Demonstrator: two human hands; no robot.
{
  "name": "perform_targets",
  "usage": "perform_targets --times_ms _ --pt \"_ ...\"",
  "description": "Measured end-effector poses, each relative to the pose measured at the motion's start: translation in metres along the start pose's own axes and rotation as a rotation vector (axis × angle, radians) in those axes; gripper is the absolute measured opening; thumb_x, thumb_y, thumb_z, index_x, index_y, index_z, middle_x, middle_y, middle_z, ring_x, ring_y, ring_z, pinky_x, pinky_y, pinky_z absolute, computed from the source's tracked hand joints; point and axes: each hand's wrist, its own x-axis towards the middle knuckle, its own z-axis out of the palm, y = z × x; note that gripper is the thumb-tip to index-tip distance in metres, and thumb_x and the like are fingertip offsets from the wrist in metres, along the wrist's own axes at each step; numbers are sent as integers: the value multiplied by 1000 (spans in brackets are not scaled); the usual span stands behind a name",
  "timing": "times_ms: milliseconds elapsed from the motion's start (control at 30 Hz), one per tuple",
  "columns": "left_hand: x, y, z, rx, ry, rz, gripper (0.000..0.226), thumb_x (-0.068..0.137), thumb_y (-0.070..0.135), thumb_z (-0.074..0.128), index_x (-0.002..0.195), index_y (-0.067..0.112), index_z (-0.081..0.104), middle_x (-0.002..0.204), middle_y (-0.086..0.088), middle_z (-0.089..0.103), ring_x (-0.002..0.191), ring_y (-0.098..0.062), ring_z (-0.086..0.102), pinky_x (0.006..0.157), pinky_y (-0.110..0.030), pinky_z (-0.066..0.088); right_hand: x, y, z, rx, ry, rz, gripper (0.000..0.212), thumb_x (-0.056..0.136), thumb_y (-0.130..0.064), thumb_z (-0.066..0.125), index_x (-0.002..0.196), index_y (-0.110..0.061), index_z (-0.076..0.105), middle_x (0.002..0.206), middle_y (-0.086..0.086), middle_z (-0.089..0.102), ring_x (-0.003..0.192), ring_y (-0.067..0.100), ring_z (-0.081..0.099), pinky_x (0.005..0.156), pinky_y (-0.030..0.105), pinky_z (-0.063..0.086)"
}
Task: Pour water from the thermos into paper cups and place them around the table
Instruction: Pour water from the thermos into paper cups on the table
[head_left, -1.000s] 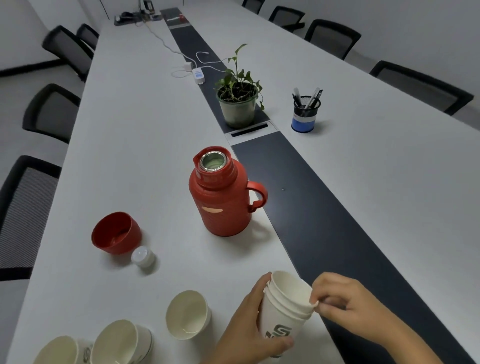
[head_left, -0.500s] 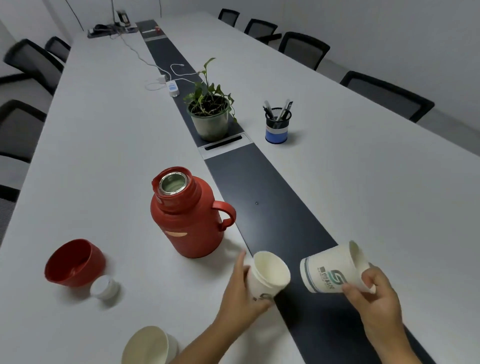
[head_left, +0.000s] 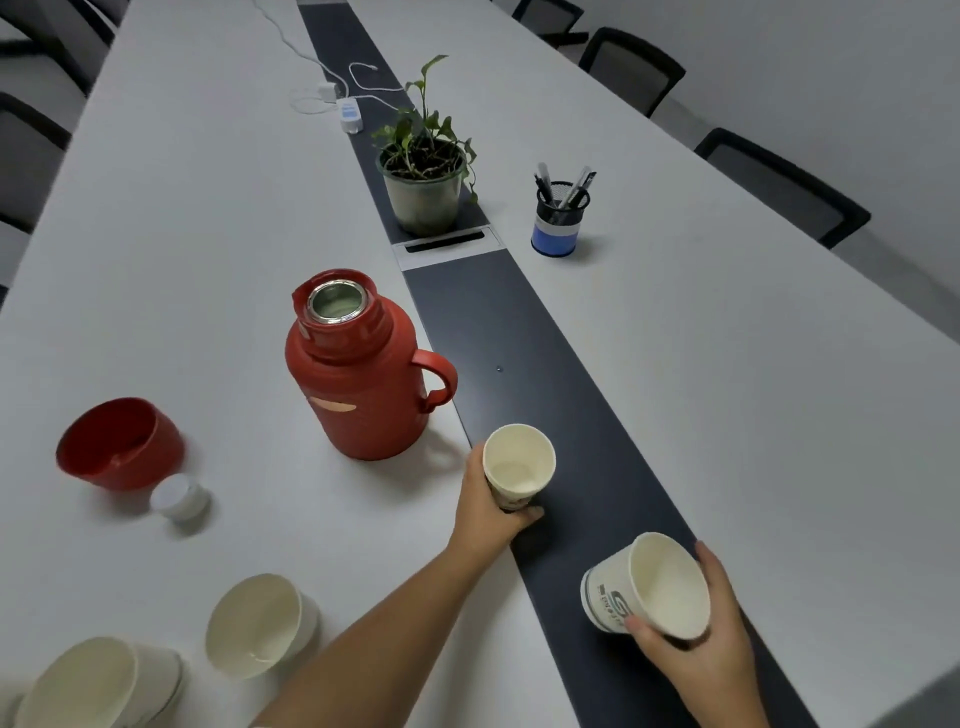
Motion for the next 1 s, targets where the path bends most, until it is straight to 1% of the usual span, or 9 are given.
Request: perform_targets --times_ms 133,233,300,367,467,600,733,833,1000 --pt "-37 1 -18 286 -125 -60 93 73 16 73 142 18 11 149 -2 20 137 -18 21 108 -23 22 -11 -12 4 -46 -166 -99 86 51 -4 85 124 -22 42 115 -9 47 107 9 42 91 28 34" --pt "-98 -18 -39 472 -170 -7 78 86 28 58 144 16 7 154 0 8 142 -14 10 111 -19 9 -23 -21 21 -57 -315 -171 80 50 -13 86 115 -30 42 112 -15 48 102 2 46 88 25 36" --pt "-147 -30 -59 558 -144 11 68 87 28 57 141 12 20 151 -5 20 140 -16 21 107 -13 14 -36 -25 39 -65 -421 -195 80 51 -16 86 117 -28 42 116 -11 48 105 3 46 89 26 38" --pt "-191 -42 -79 647 4 106 49 83 22 61 127 5 47 131 -16 51 120 -26 53 94 -23 44 -50 -26 60 -84 -525 -215 83 53 -16 86 122 -23 40 122 -7 46 112 9 45 94 30 38" --pt "-249 -61 -104 794 148 203 35 97 32 27 112 10 49 104 -12 69 94 -27 68 72 -32 56 -78 -27 94 -163 -669 -265 92 55 -20 85 131 -21 33 118 -22 39 112 3 38 93 21 32" --pt "-310 -83 -131 892 185 -48 52 97 39 13 109 12 56 104 -12 70 97 -29 67 73 -39 56 -117 -33 138 -213 -790 -339 93 56 -23 84 133 -18 32 120 -18 35 111 0 33 90 13 26" --pt "-349 -98 -148 991 198 -297 66 97 38 10 97 11 71 105 -13 69 97 -30 67 72 -44 55 -141 -40 174 -221 -771 -404 86 57 -17 84 129 -14 37 115 -14 38 106 4 37 79 5 24" --pt "-362 -105 -150 1022 212 -324 49 83 37 32 103 14 69 111 -11 68 103 -30 64 96 -39 37 -152 -40 188 -203 -751 -400 78 58 -18 82 124 -21 40 111 -15 43 102 3 42 80 12 30" --pt "-366 -110 -154 998 185 -342 49 83 38 32 104 14 69 112 -11 67 103 -30 64 108 -30 9 -163 -42 196 -227 -719 -444 73 59 -17 82 121 -21 43 110 -14 47 101 4 44 78 13 30"
